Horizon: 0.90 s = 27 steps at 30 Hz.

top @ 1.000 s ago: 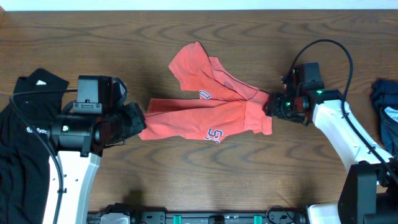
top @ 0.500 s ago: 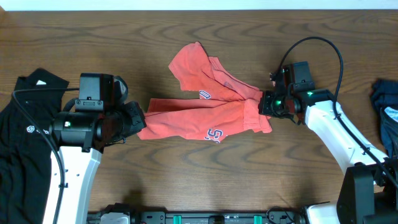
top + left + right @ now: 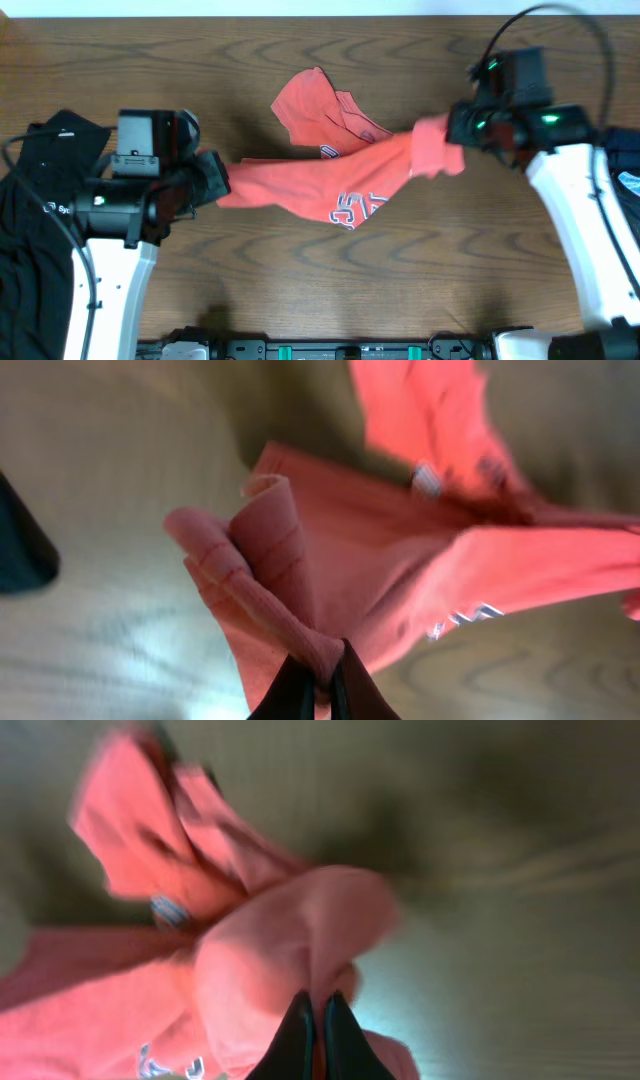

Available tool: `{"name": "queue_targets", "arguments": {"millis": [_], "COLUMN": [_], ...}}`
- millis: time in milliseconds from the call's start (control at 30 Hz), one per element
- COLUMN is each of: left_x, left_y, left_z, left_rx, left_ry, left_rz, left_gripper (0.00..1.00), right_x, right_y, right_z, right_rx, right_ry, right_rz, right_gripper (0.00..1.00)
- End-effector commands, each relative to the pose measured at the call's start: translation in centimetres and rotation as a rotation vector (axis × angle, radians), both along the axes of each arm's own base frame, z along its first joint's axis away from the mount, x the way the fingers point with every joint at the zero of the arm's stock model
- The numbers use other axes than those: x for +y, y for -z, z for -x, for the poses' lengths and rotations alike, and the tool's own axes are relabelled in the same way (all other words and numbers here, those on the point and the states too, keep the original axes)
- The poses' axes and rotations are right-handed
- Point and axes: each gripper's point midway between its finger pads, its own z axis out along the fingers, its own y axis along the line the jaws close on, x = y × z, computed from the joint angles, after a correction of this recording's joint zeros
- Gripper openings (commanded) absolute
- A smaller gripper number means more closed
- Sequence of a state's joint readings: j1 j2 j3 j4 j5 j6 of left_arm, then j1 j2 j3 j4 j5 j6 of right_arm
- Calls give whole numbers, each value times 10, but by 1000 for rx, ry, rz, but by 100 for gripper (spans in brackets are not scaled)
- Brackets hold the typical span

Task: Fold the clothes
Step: 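Lift the T-shirt with both grippers and shake it out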

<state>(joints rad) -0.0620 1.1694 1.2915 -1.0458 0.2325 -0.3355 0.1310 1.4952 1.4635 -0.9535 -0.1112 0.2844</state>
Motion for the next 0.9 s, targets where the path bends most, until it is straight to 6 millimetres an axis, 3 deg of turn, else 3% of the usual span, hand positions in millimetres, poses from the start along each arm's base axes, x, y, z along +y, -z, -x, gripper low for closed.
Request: {"name": "queue_targets", "arguments": {"millis": [0,133,267,400,533,700,867], "left_x": [9,22,39,51,55,56,53], "left_y": [-44,-90,-135,-170,-202,-234,-247], "left_z": [-10,-17,-18,-15,-9,-1,7], "left_rx": [-135,-260,-378,-469,-551,-640,-669], "left_ry": [-13,-66,-142,-199,-225,-237,-225], "left_rz": [-52,-105,-168,-209,-211,-200,-182], "left_gripper": [7,6,6,6,6,6,6], "right_x": [-19,-29,-52,-80,-102,-117,-112], "right_y": [-48,-92,-147,-198,-234,-260,-257], "right_z": [-6,-10,-9,3,21,38,52], "right_rx": [-109,-198,-307,-409,-477,-533,-496], "right_ry": [33,63,122,198,261,289,261], "right_rz": [58,50,49,56,68,100,94], "right_gripper": [1,1,1,1,1,1,1]}}
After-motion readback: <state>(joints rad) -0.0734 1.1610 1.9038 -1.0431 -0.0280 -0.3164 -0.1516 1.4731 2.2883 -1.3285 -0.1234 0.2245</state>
